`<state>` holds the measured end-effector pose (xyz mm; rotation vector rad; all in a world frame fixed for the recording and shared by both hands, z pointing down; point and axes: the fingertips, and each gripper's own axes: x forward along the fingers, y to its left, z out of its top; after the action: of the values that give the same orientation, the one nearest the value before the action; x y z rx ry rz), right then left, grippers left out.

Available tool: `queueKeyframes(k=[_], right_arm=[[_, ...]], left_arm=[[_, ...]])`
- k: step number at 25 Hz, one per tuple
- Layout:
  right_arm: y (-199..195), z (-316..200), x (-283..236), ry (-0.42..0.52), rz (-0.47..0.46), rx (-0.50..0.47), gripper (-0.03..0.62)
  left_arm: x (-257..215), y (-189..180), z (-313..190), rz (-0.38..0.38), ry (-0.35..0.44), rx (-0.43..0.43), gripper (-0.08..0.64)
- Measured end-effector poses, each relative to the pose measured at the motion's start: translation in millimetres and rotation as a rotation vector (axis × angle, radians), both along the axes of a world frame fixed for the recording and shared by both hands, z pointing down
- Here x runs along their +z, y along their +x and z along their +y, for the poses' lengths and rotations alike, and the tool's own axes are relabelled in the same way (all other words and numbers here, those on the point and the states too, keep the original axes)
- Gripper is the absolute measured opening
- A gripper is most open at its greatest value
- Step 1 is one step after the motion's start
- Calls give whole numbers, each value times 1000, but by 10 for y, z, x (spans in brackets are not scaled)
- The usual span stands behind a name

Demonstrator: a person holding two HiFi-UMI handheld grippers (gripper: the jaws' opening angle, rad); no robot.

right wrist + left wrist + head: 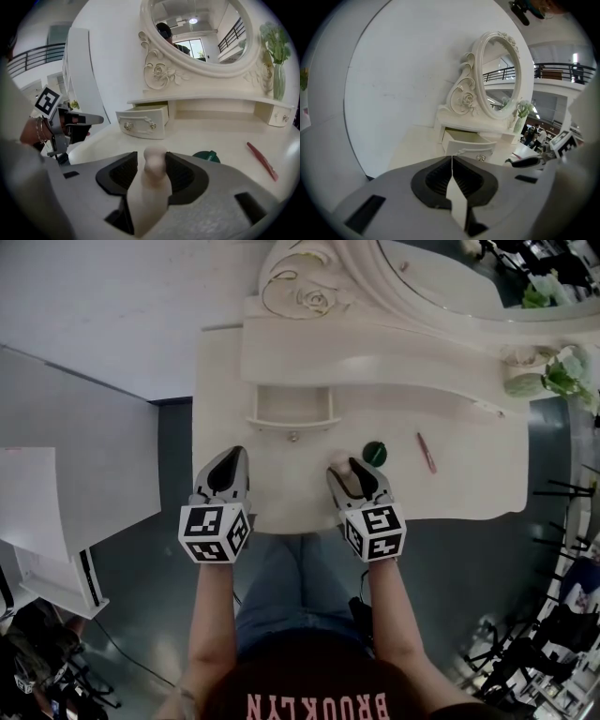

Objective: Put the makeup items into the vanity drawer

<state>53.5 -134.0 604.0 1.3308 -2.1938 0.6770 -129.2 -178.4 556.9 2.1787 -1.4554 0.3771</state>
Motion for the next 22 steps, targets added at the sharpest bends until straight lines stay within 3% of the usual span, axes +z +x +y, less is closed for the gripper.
queueKeyframes(k=[4, 5, 12, 22], right_arm=[[89, 0, 142, -48, 88, -26, 156], [97, -10, 151, -49, 95, -27, 130], [78, -26, 3, -32, 88, -39, 130], [161, -345, -763, 112, 65, -28, 133]], left_arm=[[7, 41, 10, -4, -1, 6, 6], [11, 45, 8, -5, 0, 7, 6], [-118, 25, 1, -9, 18, -10, 6], [-795, -83, -212, -5, 148, -59, 6]])
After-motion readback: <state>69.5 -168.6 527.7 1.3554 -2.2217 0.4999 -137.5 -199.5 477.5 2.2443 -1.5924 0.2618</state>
